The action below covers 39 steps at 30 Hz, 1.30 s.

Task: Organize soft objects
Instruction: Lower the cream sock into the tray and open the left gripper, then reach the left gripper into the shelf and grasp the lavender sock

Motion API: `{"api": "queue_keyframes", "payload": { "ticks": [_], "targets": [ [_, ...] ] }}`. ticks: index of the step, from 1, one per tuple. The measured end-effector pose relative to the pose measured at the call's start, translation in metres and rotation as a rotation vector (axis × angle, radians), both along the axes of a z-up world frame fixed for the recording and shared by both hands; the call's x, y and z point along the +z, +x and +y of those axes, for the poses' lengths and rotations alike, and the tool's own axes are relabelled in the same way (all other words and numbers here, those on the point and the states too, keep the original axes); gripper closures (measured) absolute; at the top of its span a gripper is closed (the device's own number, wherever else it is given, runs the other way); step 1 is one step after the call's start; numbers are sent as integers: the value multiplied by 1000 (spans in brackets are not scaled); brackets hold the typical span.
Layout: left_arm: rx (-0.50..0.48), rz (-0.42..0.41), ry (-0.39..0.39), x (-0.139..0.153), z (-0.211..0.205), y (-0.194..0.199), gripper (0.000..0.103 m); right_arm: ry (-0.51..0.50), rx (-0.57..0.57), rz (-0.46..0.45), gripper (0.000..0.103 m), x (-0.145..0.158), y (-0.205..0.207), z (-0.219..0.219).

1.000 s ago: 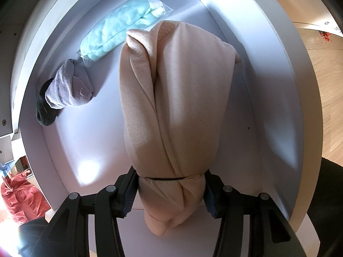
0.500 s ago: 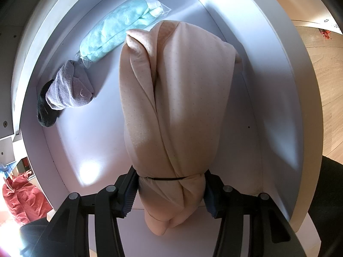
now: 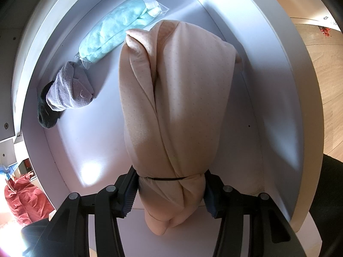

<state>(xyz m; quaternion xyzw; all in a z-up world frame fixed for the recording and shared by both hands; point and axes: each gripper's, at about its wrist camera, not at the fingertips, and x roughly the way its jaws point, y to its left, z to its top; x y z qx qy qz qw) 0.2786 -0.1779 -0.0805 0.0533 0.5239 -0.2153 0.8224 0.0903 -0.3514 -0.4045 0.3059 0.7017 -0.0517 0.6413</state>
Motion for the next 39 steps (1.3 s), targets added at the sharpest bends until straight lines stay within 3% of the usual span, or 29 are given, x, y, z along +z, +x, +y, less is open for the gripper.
{"api": "queue_keyframes", "payload": {
  "ticks": [11,18,23,26,29,34,39],
  "targets": [
    [34,-87,-60,24,36,-23,26,-7,8,-1,50,0,1,3],
    [-40,-179,-78,33,56,-66,25,-14,15,-2,50,-1,2,7],
    [-118,-262,-84,32,70,-111,16,-12,15,-5,50,-1,1,8],
    [-166,-261,-64,15,76,-138,16,-14,17,-5,50,-1,1,9],
    [-194,-209,-7,-16,80,-155,15,-16,19,-6,50,-1,0,9],
    [-194,-50,150,-90,84,-164,15,-15,19,-7,50,-2,0,8],
    [-178,51,300,-149,88,-160,16,-14,18,-9,50,-1,0,8]
  ]
}}
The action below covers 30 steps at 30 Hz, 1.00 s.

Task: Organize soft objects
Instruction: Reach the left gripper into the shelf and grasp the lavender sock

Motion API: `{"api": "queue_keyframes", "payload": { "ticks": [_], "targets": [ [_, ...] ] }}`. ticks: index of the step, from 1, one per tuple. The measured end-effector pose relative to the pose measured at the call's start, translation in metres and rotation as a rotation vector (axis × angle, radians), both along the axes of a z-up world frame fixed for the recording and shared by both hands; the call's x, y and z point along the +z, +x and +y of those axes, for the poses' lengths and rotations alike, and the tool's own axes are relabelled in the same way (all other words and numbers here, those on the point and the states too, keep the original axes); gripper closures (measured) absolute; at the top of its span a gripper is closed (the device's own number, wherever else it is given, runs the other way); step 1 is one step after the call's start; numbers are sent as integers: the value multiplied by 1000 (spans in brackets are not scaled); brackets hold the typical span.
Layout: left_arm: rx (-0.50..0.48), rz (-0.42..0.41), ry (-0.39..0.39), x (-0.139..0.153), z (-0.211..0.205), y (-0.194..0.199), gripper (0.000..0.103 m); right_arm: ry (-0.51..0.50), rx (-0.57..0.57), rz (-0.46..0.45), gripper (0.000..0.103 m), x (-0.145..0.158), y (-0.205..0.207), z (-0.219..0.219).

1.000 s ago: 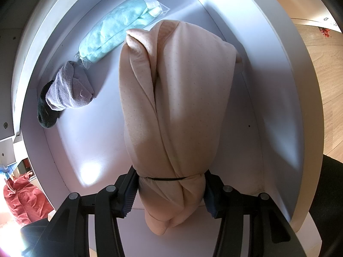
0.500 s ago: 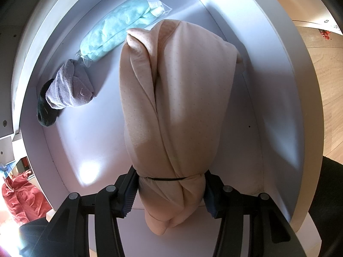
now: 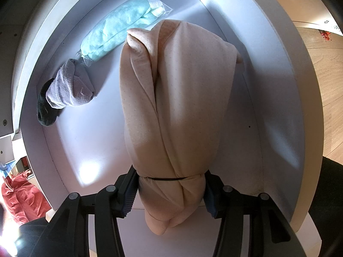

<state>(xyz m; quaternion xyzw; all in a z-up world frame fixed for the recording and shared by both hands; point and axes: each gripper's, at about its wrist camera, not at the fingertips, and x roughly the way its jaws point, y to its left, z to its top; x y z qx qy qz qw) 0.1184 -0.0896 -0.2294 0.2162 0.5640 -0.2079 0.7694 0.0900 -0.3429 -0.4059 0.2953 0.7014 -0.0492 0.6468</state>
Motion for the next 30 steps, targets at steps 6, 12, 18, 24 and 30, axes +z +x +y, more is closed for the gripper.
{"api": "queue_keyframes", "payload": {
  "ticks": [6,12,18,24,30],
  "targets": [
    [73,55,54,-37,9,12,16,-8,7,1,50,0,1,1],
    [150,77,77,-62,14,27,16,-9,13,-4,50,0,0,2],
    [146,90,85,-83,5,37,15,-13,17,-13,50,1,-2,3],
    [-44,16,151,-94,-34,39,15,-1,-6,0,50,-1,-8,-2],
    [-36,25,94,-99,-56,61,16,-17,8,13,50,-2,-11,-2]
  ]
}}
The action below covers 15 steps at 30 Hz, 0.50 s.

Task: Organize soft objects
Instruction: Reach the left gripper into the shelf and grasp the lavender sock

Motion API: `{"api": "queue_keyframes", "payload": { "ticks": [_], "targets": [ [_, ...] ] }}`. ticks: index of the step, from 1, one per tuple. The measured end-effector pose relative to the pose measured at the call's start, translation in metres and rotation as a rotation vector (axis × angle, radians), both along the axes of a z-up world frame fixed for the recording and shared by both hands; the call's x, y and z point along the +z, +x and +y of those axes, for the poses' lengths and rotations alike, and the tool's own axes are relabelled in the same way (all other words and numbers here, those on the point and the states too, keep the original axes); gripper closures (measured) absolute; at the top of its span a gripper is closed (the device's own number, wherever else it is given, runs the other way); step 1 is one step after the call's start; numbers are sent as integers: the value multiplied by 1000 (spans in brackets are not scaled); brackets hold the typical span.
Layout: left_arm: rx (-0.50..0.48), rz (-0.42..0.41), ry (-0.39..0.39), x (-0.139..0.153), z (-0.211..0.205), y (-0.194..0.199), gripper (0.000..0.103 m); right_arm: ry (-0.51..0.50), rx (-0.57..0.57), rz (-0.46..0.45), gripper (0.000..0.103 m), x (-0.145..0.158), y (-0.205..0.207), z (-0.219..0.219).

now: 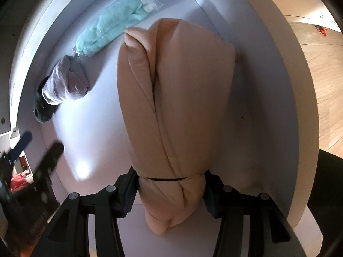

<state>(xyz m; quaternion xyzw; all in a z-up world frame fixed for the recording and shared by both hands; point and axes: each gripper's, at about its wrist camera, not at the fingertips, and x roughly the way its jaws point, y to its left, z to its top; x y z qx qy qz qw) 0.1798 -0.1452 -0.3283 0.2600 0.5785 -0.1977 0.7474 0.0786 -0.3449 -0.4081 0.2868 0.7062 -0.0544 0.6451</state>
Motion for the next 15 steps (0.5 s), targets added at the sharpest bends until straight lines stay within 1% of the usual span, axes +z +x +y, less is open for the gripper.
{"api": "queue_keyframes", "payload": {
  "ticks": [2,5,7,10,13,15],
  "targets": [
    [27,13,-34,-2,-3,8,16,-1,4,1,50,-1,-1,0],
    [80,50,-110,-5,-6,17,15,-1,8,2,50,-1,-2,0],
    [115,74,-145,-8,-10,24,15,-2,9,1,50,-1,-2,0],
    [143,67,-121,-15,-17,36,15,-1,10,0,50,-1,-2,2],
    [127,52,-85,-22,-25,43,16,3,12,1,50,-2,-5,2],
    [107,47,-70,-26,-26,45,21,4,13,0,50,-3,-6,2]
  ]
}}
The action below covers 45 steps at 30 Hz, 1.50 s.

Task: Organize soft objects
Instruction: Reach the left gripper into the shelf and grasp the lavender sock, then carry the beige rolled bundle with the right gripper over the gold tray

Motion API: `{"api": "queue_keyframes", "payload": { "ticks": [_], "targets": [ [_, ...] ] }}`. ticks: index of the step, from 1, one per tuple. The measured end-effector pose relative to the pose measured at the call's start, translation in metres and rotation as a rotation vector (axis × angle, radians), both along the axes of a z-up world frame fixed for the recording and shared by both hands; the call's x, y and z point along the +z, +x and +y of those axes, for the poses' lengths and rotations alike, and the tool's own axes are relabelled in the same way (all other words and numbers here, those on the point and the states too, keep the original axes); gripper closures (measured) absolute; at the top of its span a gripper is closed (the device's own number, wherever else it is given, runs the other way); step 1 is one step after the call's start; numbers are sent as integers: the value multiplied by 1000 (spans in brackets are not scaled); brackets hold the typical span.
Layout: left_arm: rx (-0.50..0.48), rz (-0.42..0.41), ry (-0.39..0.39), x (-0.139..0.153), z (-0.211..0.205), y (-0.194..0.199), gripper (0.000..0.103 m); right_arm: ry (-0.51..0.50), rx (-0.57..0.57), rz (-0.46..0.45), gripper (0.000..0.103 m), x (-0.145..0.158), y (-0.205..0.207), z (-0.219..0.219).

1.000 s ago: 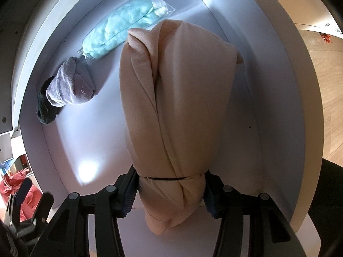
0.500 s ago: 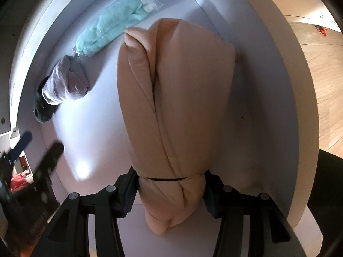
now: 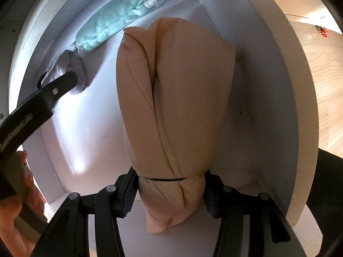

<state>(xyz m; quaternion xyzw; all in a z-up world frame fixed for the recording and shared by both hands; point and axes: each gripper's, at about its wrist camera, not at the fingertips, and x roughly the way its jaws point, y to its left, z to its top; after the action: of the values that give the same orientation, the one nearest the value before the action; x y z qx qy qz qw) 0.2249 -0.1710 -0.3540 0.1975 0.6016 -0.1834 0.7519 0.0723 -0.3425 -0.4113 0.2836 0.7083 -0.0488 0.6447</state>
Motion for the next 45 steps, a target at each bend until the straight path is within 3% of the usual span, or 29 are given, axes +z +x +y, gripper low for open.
{"api": "queue_keyframes", "payload": {
  "ticks": [1,7,17,28,39,41,45],
  "targets": [
    [-3,4,3,-2,0,1,30,1,-1,0,50,0,0,0],
    [11,56,-59,-6,18,9,35,-10,7,2,50,1,1,-1],
    [-20,94,-6,-6,65,-28,35,-53,56,-7,51,4,7,12],
    [139,131,48,-5,114,-40,35,1,23,-87,55,21,6,12],
    [189,161,44,-9,116,-22,35,53,30,-148,55,46,2,11],
    [199,168,40,-16,117,10,36,67,18,-153,55,49,9,8],
    [210,174,32,-26,126,10,36,112,0,-169,55,58,3,2]
  ]
}}
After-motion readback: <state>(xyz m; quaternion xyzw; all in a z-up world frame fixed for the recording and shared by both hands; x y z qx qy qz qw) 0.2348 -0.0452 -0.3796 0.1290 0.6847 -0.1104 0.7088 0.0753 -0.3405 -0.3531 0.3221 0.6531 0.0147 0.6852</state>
